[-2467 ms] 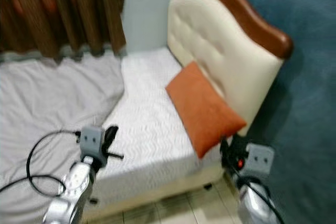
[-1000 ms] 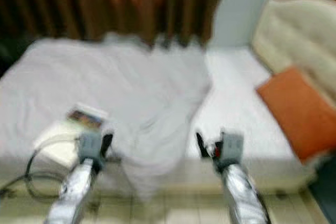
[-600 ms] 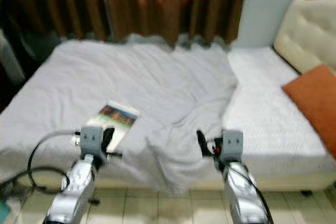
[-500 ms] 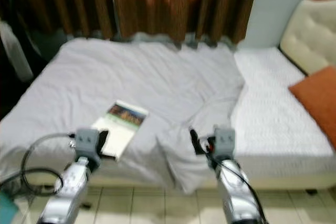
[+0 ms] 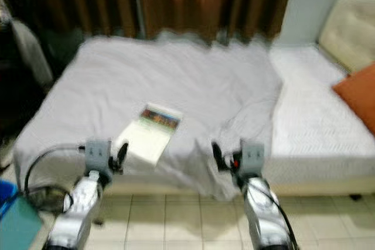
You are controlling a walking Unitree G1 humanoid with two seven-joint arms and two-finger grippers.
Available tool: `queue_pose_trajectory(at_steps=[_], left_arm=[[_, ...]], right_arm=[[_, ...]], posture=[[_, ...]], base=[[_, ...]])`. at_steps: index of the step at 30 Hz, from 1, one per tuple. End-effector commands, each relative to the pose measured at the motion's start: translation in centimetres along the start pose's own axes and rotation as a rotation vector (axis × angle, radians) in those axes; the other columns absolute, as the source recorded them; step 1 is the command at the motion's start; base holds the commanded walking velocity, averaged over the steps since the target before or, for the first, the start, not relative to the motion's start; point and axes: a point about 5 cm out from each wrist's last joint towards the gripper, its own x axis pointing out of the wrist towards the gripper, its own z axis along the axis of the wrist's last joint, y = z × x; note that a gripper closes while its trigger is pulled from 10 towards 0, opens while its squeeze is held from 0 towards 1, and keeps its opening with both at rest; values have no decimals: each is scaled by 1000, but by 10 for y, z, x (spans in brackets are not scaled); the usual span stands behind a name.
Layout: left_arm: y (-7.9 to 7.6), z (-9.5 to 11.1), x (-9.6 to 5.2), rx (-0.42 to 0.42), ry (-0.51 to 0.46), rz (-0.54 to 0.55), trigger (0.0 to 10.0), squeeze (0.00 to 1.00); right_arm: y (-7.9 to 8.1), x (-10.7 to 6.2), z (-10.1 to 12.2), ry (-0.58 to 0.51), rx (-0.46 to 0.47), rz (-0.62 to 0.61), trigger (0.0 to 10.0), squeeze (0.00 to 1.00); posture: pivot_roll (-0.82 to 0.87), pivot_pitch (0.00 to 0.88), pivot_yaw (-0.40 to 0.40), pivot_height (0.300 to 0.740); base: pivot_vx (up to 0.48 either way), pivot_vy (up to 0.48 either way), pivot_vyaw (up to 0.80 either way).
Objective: Clean up the room
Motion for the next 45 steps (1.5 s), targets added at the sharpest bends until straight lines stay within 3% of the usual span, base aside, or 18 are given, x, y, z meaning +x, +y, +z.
queue_pose_trajectory(at_steps=[1,4,5,8,9,10,16,17,22,25,34,45], left_arm=[[0,2,1,-22,-7,-13,10000,0],[0,2,1,-1,-5,-7,10000,0],[1,1,1,2,-2,5,10000,1000],[3,2,1,24,-3,21,10000,1000],[3,2,1,28,-3,23,10000,1000],[2,2,1,26,-2,15,10000,1000],[0,0,2,21,14,1,10000,1000],[-2,2,2,4,-3,-7,10000,0],[-2,3,3,35,5,-1,10000,0],[0,0,3,-6,39,6,10000,0],[5,4,3,-68,3,45,10000,0],[7,3,0,-92,2,69,10000,0]], right_arm=[[-3,0,-1,2,-13,-13,10000,0],[-2,0,0,-1,-20,-6,10000,0],[-2,0,0,0,-20,-6,10000,0],[-2,0,0,-6,-3,-2,10000,0],[-2,0,0,-8,0,-2,10000,890],[-2,0,0,-3,1,-1,10000,1000],[-3,0,-4,29,-38,-10,10000,1000],[-3,0,-5,39,-42,-12,10000,0],[-3,0,-7,47,-40,-13,10000,0],[-3,-1,-7,43,-38,-8,10000,0],[-2,-1,-7,45,-37,3,10000,0],[1,-3,-9,56,-6,46,10000,0]], posture=[[54,2,-27,740],[55,3,-27,740],[54,7,-28,740],[54,11,-28,740],[54,12,-28,740],[53,12,-29,740],[50,16,-27,740],[50,16,-27,740],[49,18,-26,740],[46,20,-24,740],[45,23,-24,740],[49,26,-28,740]], base=[[0,0,0],[0,428,0],[0,420,0],[351,216,0],[356,0,0],[356,0,0],[176,0,0],[0,0,0],[0,0,0],[480,0,0],[480,0,0],[480,0,0]])
